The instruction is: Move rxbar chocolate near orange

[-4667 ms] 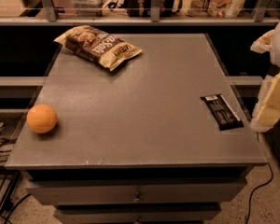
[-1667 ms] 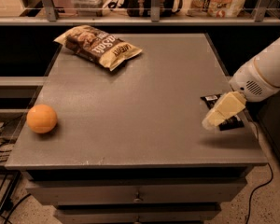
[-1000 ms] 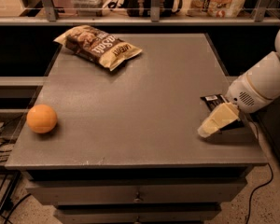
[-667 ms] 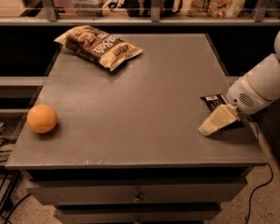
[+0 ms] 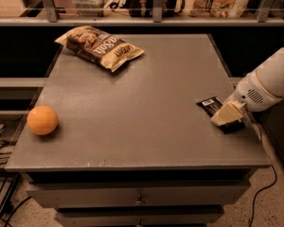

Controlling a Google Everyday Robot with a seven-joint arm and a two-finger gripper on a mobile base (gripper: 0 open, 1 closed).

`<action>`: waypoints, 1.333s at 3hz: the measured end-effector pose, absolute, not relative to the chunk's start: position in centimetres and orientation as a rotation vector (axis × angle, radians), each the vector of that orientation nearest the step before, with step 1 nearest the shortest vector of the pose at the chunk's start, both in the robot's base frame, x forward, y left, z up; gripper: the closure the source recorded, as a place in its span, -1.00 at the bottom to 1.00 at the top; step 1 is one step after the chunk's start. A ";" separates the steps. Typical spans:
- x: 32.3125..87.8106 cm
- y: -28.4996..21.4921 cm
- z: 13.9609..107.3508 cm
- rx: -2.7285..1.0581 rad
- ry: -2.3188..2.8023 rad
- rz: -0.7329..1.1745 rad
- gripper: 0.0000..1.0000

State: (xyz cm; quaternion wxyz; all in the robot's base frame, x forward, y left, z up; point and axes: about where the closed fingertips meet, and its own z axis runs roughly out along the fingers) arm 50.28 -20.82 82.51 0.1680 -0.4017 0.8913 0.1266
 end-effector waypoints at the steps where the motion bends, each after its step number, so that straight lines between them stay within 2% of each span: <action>1: 50.3 -20.8 83.2 -1.143 2.535 0.360 0.93; 3: 52.3 -15.0 90.5 -1.364 2.305 0.209 1.00; 4: 53.3 -10.5 93.9 -1.493 2.121 0.233 1.00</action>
Offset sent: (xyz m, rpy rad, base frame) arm 0.0198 0.0612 0.0876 -0.0947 -0.2021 0.1775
